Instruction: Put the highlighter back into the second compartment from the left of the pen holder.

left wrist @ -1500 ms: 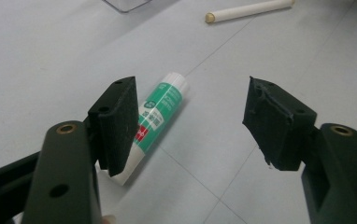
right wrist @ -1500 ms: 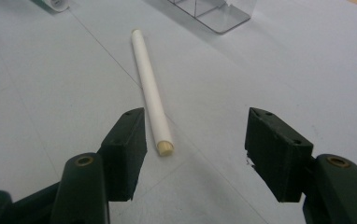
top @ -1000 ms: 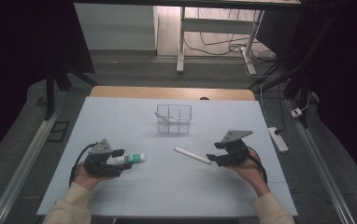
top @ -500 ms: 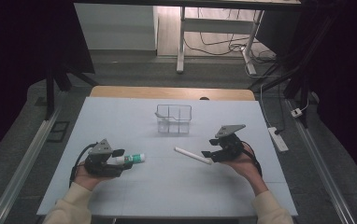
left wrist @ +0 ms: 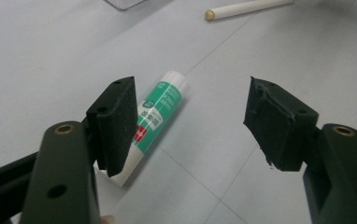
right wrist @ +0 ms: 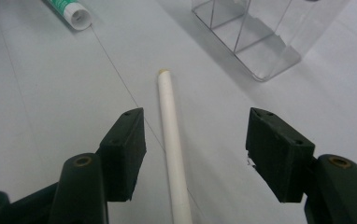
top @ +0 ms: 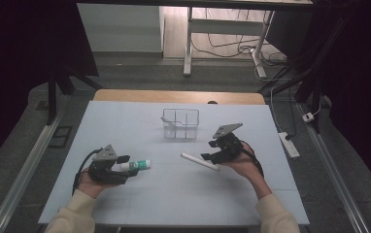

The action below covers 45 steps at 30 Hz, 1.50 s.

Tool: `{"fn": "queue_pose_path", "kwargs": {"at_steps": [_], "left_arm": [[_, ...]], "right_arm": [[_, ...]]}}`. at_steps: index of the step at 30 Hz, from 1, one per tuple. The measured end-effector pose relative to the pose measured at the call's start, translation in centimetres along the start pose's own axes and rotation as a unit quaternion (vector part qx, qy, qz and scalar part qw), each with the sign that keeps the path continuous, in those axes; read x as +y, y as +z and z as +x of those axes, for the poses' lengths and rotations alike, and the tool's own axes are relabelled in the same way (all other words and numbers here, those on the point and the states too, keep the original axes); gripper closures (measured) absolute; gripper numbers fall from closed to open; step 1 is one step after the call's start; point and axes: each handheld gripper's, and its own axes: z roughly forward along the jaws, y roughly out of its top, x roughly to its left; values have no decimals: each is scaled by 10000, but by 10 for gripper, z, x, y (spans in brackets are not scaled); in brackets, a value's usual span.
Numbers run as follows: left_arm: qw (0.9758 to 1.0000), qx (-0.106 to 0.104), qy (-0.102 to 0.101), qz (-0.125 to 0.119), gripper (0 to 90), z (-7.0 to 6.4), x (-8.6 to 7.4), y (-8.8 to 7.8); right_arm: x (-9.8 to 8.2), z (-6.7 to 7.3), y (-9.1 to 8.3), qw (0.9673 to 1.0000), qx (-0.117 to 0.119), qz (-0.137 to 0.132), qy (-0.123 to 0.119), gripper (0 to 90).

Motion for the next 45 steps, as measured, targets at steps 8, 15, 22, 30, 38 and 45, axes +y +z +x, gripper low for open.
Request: {"fn": "queue_pose_path", "kwargs": {"at_steps": [8, 15, 22, 30, 38, 45], "left_arm": [[10000, -12, 4, 6, 349, 0, 0, 0], [10000, -22, 22, 35, 348, 0, 0, 1], [10000, -24, 10, 36, 348, 1, 0, 1], [10000, -13, -4, 13, 347, 1, -1, 0], [10000, -10, -9, 18, 347, 2, -1, 0], [10000, -3, -17, 11, 347, 3, -1, 0]], "right_arm": [[8, 4, 12, 9996, 122, 227, -71, 371], [14, 7, 29, 9983, 267, 498, -158, 367], [19, 7, 46, 9972, 285, 653, -238, 370], [24, 11, 61, 9950, 353, 877, -332, 387], [21, 8, 66, 9939, 405, 1002, -212, 413], [21, 10, 70, 9925, 428, 1115, -272, 459]]}}
